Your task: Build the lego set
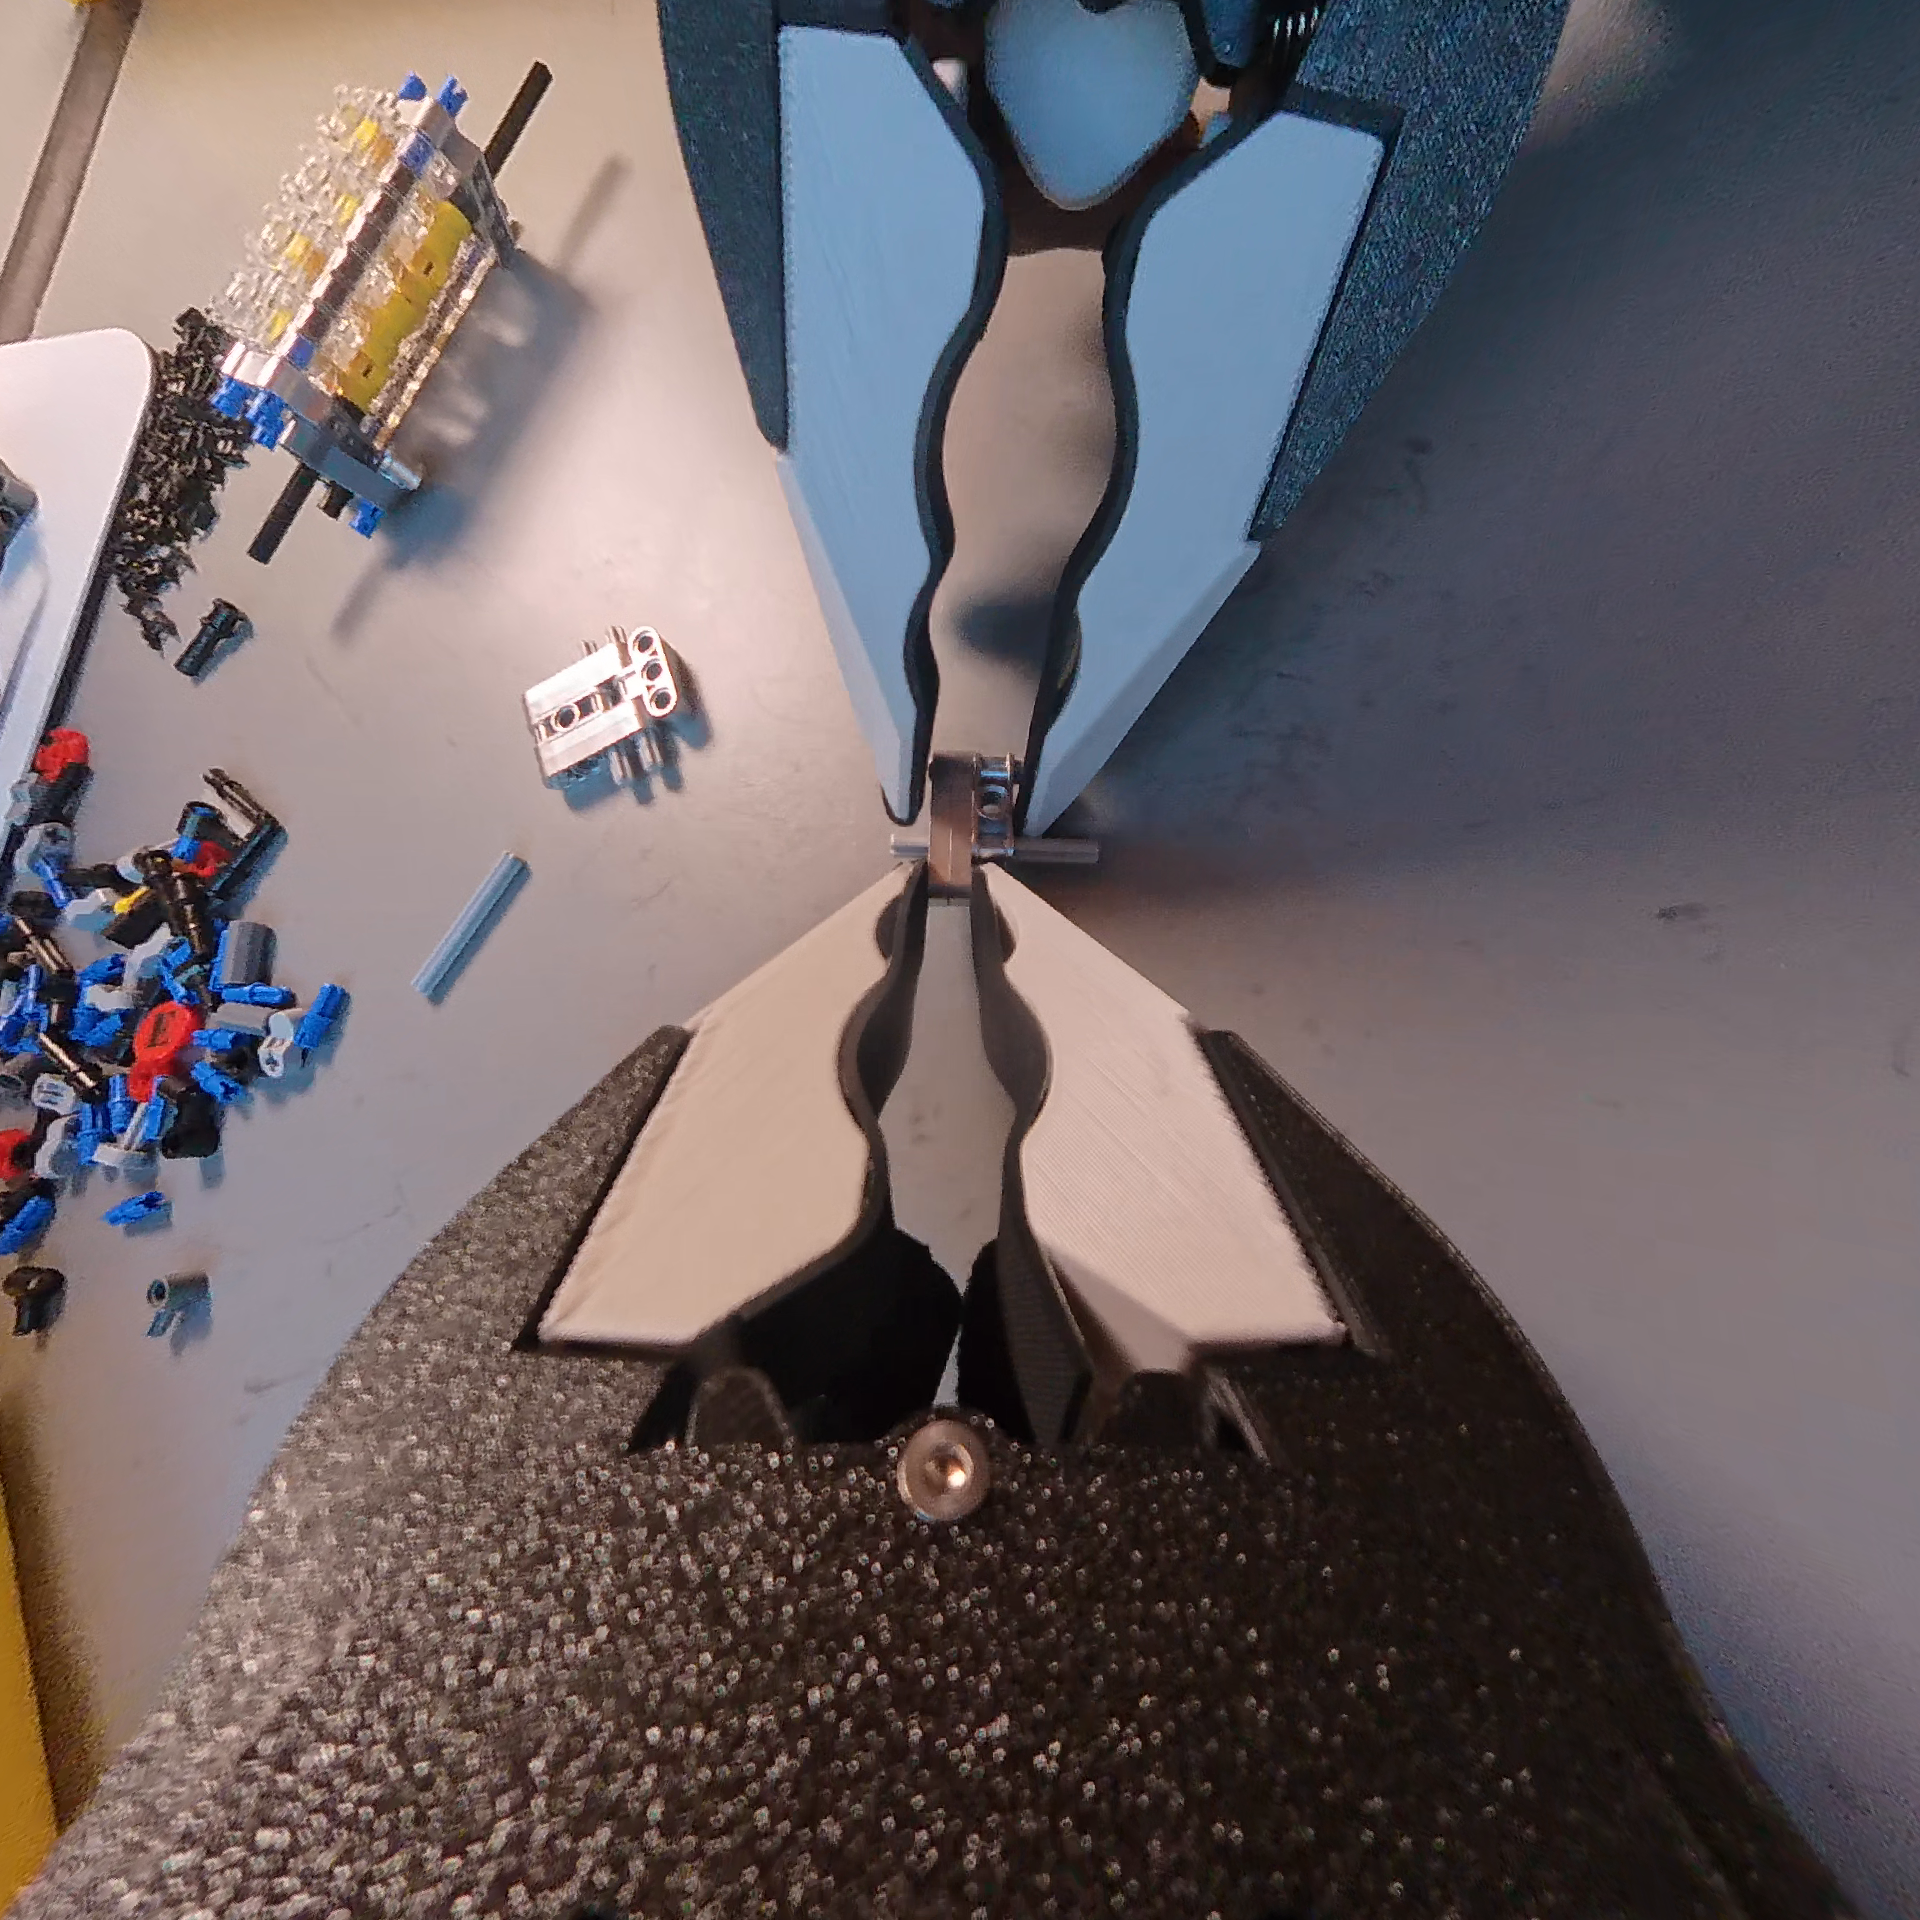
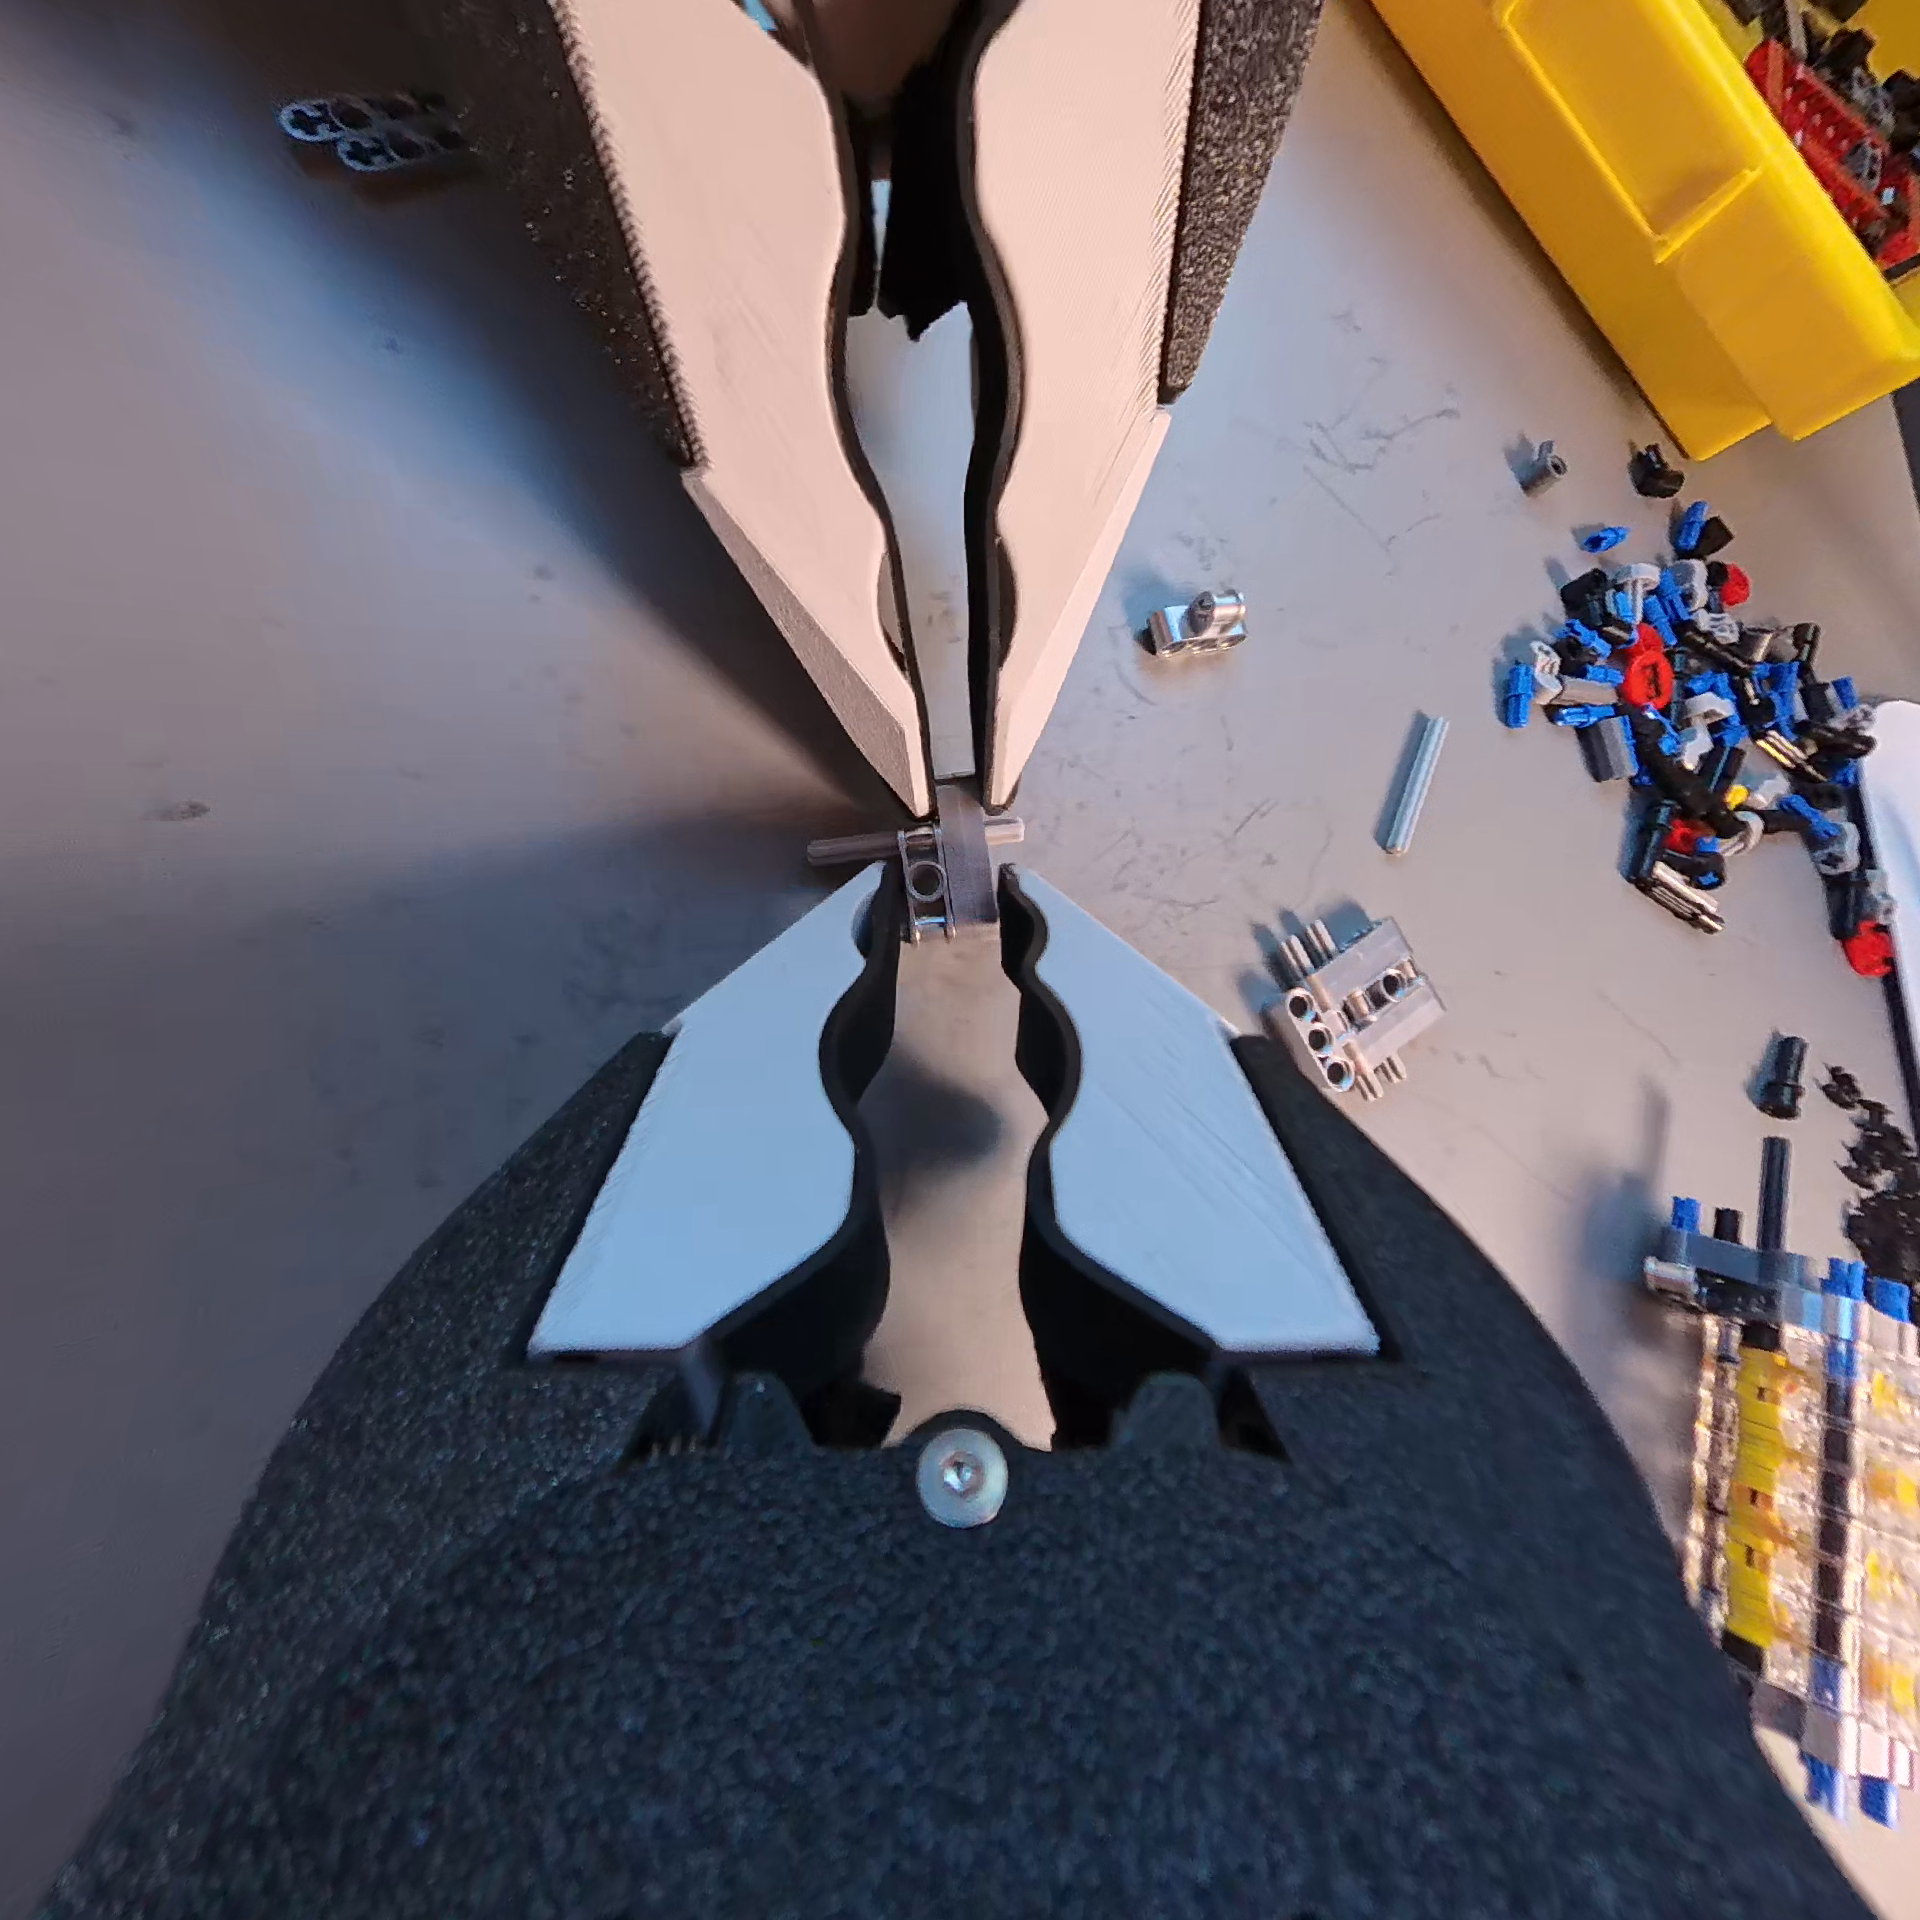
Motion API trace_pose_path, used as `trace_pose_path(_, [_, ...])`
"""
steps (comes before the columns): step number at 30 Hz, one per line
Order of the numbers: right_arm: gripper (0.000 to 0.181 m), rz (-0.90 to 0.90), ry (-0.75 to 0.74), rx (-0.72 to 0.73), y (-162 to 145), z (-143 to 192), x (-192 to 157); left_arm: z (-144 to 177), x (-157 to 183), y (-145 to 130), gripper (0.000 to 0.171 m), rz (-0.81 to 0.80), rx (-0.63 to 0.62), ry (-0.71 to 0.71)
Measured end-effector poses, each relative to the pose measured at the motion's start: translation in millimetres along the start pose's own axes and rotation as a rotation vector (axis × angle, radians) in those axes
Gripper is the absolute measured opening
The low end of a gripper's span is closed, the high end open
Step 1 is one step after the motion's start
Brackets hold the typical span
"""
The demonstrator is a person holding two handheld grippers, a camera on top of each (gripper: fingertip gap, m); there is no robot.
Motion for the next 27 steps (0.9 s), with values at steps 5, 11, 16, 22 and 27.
trace_pose_path(5, [0.017,0.006,-0.029,-0.026,1.6,-0.5,0.2,2.9,0.3,3.0,0.005,0.001,0.003,0.019])
trace_pose_path(11, [0.015,0.025,-0.041,-0.047,4.4,-0.2,-1.5,4.7,1.7,5.1,0.005,-0.001,-0.006,0.034])
trace_pose_path(16, [0.014,0.019,-0.033,-0.042,4.6,-1.5,-1.5,5.8,1.4,5.2,0.006,0.003,-0.004,0.036])
trace_pose_path(22, [0.014,0.003,-0.014,-0.045,4.6,-1.1,-2.0,5.7,2.9,5.5,0.006,0.001,-0.007,0.032])
trace_pose_path(27, [0.013,-0.030,0.003,-0.043,3.9,-1.5,-0.3,5.1,1.1,4.8,0.006,0.045,0.003,0.019])
Point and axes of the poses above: each gripper's, where its closed fingertips meet, z back along the fingers, y out of its top, x = y × z across the jaws, the point moved 8 cm from there along z, back along the fingers, and after that the axes turned 4 degrees about -y, right-handed, at the moved point
